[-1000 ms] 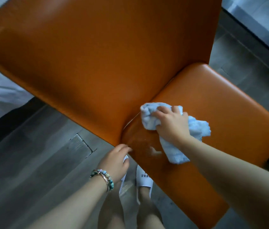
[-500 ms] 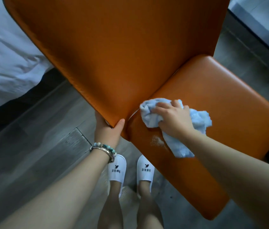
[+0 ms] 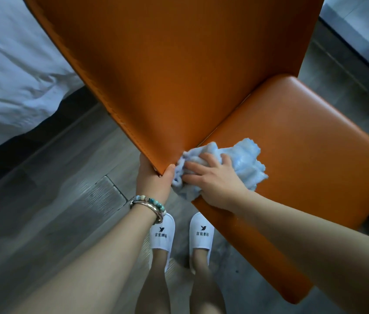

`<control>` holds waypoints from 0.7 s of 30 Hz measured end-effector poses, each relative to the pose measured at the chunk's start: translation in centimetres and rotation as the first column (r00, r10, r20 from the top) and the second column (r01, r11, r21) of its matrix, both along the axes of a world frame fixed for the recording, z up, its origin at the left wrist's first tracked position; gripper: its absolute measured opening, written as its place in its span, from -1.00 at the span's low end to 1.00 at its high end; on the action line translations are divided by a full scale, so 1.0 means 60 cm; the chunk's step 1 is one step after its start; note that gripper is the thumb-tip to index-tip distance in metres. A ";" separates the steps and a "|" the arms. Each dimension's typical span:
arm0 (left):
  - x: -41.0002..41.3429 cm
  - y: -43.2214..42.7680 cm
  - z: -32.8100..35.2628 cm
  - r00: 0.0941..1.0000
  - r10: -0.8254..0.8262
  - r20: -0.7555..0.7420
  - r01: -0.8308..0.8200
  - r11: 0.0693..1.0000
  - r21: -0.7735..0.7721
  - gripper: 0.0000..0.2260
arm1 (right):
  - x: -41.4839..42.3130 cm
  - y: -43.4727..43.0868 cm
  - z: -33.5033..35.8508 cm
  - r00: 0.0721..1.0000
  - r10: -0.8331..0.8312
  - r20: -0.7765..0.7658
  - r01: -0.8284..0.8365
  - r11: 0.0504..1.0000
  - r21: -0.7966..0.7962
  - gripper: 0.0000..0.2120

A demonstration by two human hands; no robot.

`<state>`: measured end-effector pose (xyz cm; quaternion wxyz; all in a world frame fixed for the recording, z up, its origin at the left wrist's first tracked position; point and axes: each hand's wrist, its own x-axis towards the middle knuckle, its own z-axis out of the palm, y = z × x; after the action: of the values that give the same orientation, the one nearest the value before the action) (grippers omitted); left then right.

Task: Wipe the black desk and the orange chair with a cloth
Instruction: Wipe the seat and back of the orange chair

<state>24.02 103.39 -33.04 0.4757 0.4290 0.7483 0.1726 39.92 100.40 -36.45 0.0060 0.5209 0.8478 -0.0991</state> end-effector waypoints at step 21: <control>0.003 -0.009 -0.007 0.998 0.025 0.063 -0.019 0.996 -0.085 -0.53 | 0.086 -0.114 -0.012 0.983 -0.183 0.001 0.181 0.971 -0.157 -0.56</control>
<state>24.22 102.84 -33.48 0.5151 0.3946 0.7439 0.1598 45.06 93.55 -37.18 0.0318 0.5938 0.7861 -0.1689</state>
